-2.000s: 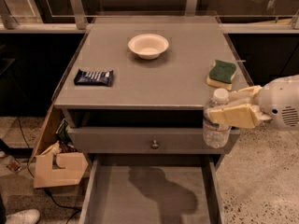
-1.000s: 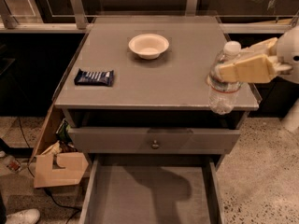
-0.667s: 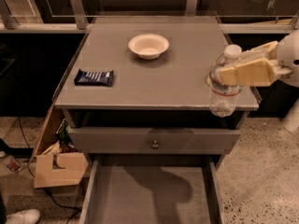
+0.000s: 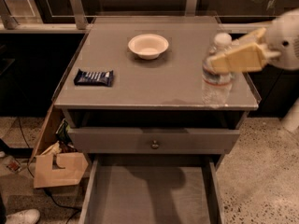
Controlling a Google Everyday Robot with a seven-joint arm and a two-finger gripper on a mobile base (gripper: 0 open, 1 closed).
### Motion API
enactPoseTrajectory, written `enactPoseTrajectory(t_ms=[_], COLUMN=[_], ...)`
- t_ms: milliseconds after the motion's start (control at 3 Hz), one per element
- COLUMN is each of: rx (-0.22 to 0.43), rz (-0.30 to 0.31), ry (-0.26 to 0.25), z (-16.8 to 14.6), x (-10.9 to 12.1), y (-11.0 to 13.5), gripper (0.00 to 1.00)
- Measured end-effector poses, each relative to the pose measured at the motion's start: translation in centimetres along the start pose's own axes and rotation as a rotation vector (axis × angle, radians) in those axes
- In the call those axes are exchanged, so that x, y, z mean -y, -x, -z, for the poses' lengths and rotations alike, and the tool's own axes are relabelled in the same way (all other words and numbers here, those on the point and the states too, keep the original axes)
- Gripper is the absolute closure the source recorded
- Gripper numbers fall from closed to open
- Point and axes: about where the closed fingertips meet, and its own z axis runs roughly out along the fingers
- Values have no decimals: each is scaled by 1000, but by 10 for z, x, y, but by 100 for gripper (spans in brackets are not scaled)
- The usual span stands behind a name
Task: Pick water bottle from middle drawer and place on counter
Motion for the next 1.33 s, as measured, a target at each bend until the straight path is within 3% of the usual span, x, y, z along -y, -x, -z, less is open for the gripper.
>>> enactPoseTrajectory(t_ms=[333,667,1333], rx=[-12,-13,-7], rz=[56,55,56], ry=[93,92,201], z=[-28,-28,-68], x=[3,3,25], y=[50,49,69], gripper=[100,100,100])
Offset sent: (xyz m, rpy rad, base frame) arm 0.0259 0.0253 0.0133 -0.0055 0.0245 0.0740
